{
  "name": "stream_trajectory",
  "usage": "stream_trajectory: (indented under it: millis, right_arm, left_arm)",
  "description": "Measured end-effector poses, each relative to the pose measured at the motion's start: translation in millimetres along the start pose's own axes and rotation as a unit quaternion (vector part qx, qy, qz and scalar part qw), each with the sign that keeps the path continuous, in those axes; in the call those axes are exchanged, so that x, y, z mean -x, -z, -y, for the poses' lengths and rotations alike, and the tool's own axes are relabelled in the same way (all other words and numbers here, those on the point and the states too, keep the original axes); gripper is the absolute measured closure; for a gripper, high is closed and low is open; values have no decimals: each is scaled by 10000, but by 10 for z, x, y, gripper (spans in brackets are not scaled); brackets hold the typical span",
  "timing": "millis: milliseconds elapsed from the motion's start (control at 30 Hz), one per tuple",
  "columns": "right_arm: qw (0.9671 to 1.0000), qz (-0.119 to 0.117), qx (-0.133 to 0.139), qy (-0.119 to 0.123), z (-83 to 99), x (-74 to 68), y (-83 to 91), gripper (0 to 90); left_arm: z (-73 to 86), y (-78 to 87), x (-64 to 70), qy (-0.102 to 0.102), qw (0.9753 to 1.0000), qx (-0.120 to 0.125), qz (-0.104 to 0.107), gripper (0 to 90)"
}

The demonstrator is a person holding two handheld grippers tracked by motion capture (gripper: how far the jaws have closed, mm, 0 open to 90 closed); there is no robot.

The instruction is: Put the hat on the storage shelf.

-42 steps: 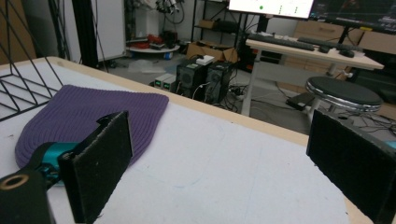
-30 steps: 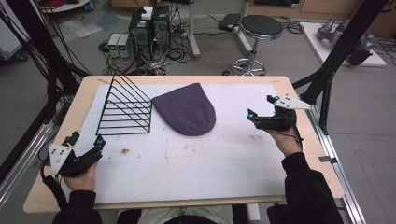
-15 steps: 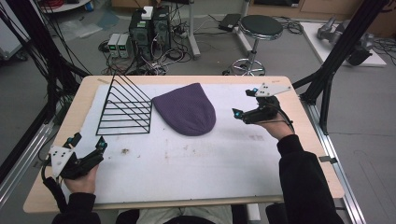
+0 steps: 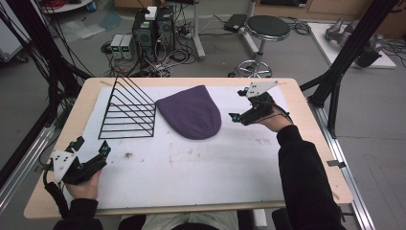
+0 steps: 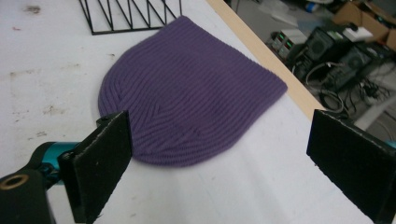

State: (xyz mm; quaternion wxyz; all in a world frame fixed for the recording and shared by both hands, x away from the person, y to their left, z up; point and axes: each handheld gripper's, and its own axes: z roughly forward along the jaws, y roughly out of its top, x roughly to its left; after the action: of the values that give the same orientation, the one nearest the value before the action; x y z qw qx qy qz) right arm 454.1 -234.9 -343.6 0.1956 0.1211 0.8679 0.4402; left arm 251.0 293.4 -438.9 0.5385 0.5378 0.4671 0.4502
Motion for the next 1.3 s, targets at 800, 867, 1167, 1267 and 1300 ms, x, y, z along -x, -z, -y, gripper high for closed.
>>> stream_trajectory:
  millis: [800,867,1167,1267,1300]
  right_arm:
    - [9872,-1082,-674,959,-138,-66,-584,63]
    - [9864,-1117,-693,984,-129,-70,-601,63]
    - [9759,-1571,-849,1253,7,-95,-760,63]
    - [9741,-1641,-962,1219,66,-98,-848,63]
    - [9741,-1641,-962,1219,66,-98,-848,63]
  left_arm:
    - [9,-20,9,-35,9999,-40,98,184]
    - [10,-22,6,-27,9999,-42,97,185]
    - [12,-24,1,14,9999,-36,118,185]
    - [14,-29,5,23,9999,-31,131,185]
    - [14,-30,4,19,9999,-38,135,185]
